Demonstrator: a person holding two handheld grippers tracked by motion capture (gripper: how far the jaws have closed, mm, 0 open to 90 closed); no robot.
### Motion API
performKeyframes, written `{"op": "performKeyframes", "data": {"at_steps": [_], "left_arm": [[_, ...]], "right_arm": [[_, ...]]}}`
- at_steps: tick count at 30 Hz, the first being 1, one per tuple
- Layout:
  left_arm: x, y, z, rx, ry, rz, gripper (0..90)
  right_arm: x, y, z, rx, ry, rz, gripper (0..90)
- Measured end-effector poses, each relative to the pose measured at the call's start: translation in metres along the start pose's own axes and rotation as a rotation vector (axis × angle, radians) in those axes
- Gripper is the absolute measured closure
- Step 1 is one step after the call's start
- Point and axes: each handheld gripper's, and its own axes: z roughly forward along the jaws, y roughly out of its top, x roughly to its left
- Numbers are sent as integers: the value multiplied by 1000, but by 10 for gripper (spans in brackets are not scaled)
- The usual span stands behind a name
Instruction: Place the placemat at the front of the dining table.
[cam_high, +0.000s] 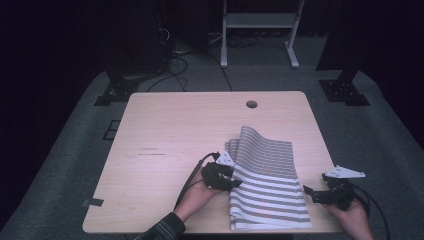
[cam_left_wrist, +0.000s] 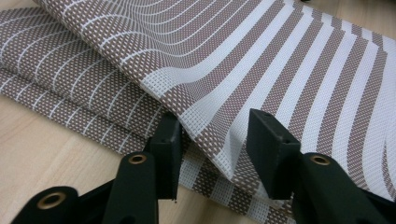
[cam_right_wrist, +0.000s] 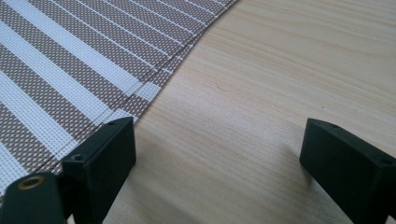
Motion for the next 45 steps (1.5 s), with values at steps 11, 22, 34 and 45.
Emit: {"op": "performKeyframes", "data": {"at_steps": [11,22,34,45], "left_arm": [[3,1,-16,-9,9,13,824],[11,-4,-38,-25,24,1,834],[19,-14,-60,-28,68,-11,855],[31,-31,-83,-48,106,-51,855]], "right_arm": [[0,0,0,0,3,-2,93],[1,0,0,1,5,-1,93],[1,0,0,1,6,-2,93],[1,0,0,1,7,-1,93]]}}
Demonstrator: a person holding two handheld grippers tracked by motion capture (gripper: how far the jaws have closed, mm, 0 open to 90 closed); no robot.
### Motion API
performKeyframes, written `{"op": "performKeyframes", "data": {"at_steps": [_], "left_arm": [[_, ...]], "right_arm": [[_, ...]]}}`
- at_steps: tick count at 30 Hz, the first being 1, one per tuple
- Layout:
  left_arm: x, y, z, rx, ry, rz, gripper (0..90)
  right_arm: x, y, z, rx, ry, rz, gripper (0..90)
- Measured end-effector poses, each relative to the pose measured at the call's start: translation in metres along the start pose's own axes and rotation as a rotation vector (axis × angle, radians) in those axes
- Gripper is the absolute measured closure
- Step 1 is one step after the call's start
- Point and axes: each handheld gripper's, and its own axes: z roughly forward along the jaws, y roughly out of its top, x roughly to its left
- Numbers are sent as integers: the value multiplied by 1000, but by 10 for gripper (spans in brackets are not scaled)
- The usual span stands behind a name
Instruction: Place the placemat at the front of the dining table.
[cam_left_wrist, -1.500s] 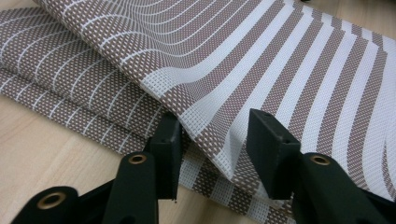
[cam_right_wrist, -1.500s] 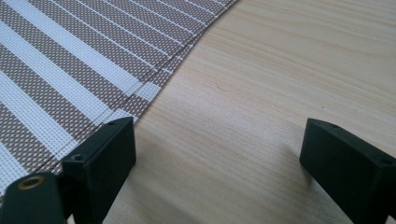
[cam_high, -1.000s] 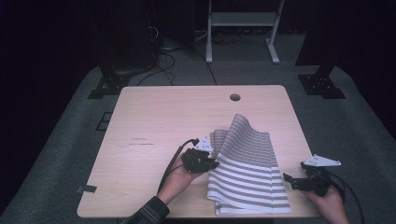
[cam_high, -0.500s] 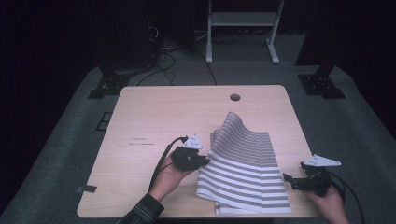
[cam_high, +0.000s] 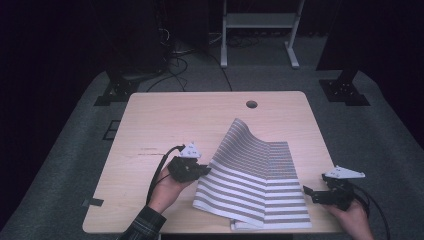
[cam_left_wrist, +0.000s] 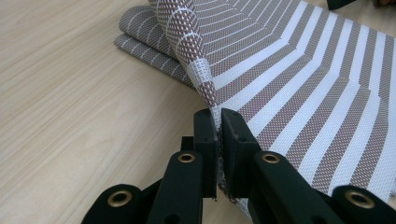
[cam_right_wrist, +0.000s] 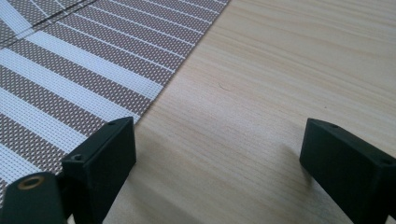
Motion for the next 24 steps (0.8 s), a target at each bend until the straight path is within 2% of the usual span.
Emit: {"op": "performKeyframes", "data": {"at_steps": [8,24], "left_arm": [[4,-5,-8,3,15,-5,855],[18,-34,-32,21,67,-69,855]], "right_arm": [[0,0,0,0,0,0,93],[0,0,0,0,1,-1,93]]}}
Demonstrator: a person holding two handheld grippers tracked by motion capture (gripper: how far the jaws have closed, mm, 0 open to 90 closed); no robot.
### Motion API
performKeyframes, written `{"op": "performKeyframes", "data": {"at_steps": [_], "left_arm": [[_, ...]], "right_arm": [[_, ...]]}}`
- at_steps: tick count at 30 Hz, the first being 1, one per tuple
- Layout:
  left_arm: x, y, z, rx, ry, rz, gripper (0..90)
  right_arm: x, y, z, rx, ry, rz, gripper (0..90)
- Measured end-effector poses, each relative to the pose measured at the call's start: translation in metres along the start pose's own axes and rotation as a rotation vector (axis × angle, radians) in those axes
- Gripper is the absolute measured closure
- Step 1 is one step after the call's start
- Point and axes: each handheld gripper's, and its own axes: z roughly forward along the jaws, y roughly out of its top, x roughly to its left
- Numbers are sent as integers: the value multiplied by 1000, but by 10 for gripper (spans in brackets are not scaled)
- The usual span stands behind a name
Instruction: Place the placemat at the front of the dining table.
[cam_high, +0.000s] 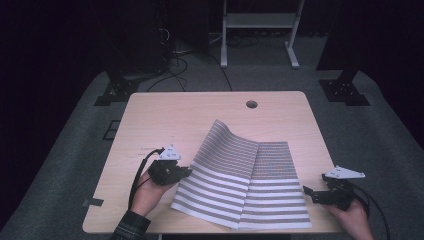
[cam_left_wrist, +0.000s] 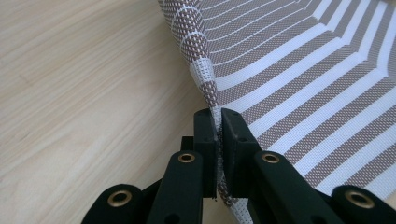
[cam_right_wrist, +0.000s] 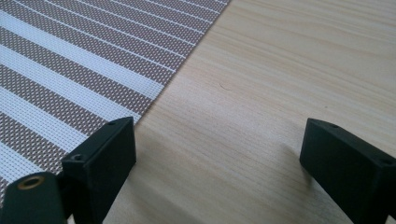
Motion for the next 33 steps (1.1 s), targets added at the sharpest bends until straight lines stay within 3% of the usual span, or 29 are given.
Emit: {"op": "performKeyframes", "data": {"at_steps": [9,17,20,21,25,26,33], "left_arm": [[5,-11,5,39,15,-21,840],[10,-17,12,90,37,-30,748],[12,-20,15,106,59,-32,693],[13,-22,17,115,78,-28,618],[14,-24,19,129,108,-14,517],[17,-25,18,115,123,-25,435],[18,-24,4,30,133,-61,294]], "right_arm": [[0,1,1,0,2,-5,93],[0,1,1,1,2,-5,93],[0,1,1,0,2,-5,93],[0,1,1,0,2,-5,93],[0,1,1,0,3,-5,93],[0,1,1,0,3,-5,93],[0,1,1,0,3,-5,93]]}}
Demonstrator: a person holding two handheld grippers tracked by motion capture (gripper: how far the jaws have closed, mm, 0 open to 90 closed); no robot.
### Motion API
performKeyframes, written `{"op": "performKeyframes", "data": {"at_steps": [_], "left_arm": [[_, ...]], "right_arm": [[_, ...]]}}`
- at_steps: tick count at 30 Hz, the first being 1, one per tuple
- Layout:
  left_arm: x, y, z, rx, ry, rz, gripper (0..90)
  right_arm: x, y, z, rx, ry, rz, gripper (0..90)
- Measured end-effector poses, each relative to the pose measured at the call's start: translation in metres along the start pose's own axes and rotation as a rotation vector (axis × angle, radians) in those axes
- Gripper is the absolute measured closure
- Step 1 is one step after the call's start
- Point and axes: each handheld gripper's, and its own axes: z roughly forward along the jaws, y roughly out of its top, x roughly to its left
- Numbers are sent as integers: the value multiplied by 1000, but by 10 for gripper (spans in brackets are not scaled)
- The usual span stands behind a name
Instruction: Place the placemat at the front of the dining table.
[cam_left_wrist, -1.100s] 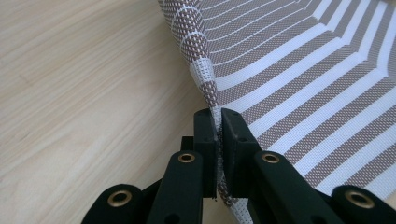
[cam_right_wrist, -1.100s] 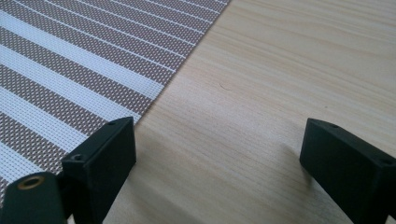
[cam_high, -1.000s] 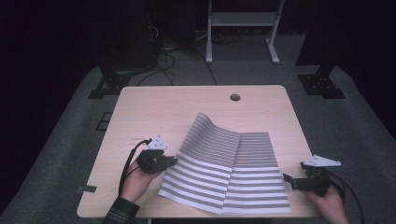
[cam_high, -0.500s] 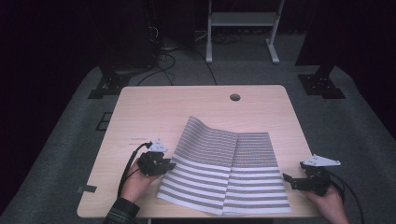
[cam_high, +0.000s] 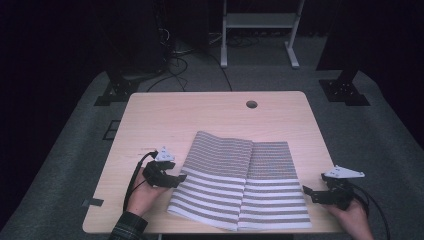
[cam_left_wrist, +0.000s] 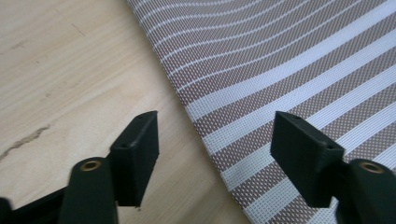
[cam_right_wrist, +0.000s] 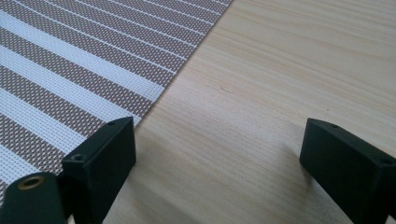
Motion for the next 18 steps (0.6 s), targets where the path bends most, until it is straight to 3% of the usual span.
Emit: {"op": "performKeyframes", "data": {"at_steps": [5,14,18], "left_arm": [[-5,-4,-6,-45,10,0,190],[-20,-9,-4,-24,-55,-10,17],[-30,-9,-3,-24,-82,0,0]], "right_arm": [[0,0,0,-1,0,-1,93],[0,0,0,0,2,0,93],[0,0,0,0,3,-1,93]]}}
